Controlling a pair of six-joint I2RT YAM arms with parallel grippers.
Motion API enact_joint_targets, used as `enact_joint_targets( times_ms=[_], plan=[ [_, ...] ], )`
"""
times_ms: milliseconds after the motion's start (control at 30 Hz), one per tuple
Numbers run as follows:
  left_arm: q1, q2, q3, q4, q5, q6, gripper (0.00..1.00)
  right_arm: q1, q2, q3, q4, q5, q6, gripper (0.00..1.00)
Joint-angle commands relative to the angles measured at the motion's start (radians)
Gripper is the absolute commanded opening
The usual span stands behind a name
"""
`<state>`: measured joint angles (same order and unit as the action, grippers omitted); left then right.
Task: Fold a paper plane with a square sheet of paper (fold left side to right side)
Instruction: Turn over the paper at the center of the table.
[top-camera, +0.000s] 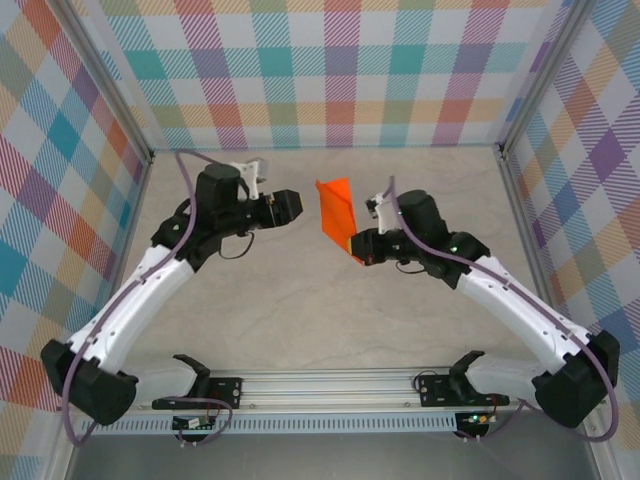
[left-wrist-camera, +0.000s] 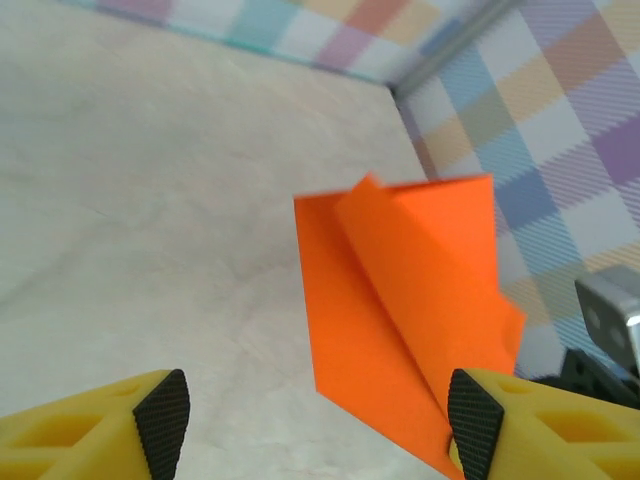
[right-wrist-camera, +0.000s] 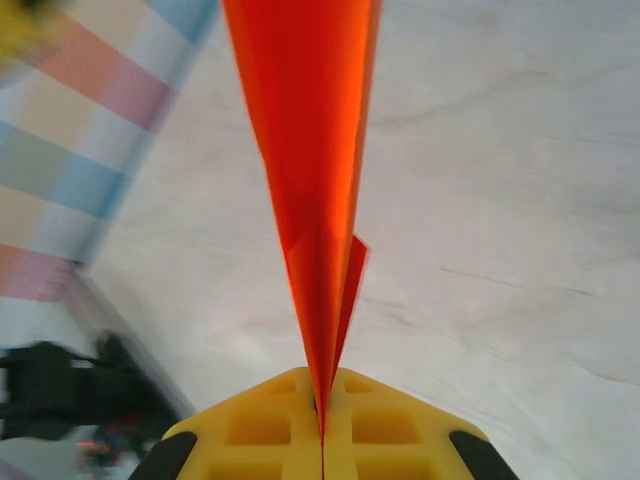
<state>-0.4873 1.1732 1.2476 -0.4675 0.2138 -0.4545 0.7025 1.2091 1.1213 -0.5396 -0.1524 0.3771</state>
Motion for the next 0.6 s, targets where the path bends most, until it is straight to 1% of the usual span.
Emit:
enact_joint_targets(
  times_ms=[0,67,167,267,333,467,567],
  plan=[
    [0.001,-0.132,-0.038,-0.08,-0.283,0.036,0.73,0.138,0.147,0.117,-0.393,0.563,-0.121,0.04],
    [0.001,-0.202,-0.067,-0.082,-0.38,0.02,0.74,0.204,0.26,0.197,-0.505,0.729,-0.097,0.04],
    [0.001,-0.292,-0.103,-0.087,-0.485,0.005,0.76,0.278,0.424,0.306,-0.641,0.922,-0.05,0.04],
    [0.001,-0.355,-0.118,-0.11,-0.559,0.001,0.78,0.33,0.579,0.41,-0.768,1.053,0.002,0.05],
    [0.001,-0.38,-0.126,-0.121,-0.583,0.0,0.79,0.349,0.678,0.468,-0.83,1.09,0.019,0.05],
    [0.002,-0.405,-0.135,-0.127,-0.594,-0.001,0.8,0.387,0.865,0.567,-0.949,1.148,0.062,0.05],
    [0.003,-0.406,-0.136,-0.126,-0.597,0.0,0.8,0.403,0.978,0.612,-0.995,1.161,0.067,0.06]
  ],
)
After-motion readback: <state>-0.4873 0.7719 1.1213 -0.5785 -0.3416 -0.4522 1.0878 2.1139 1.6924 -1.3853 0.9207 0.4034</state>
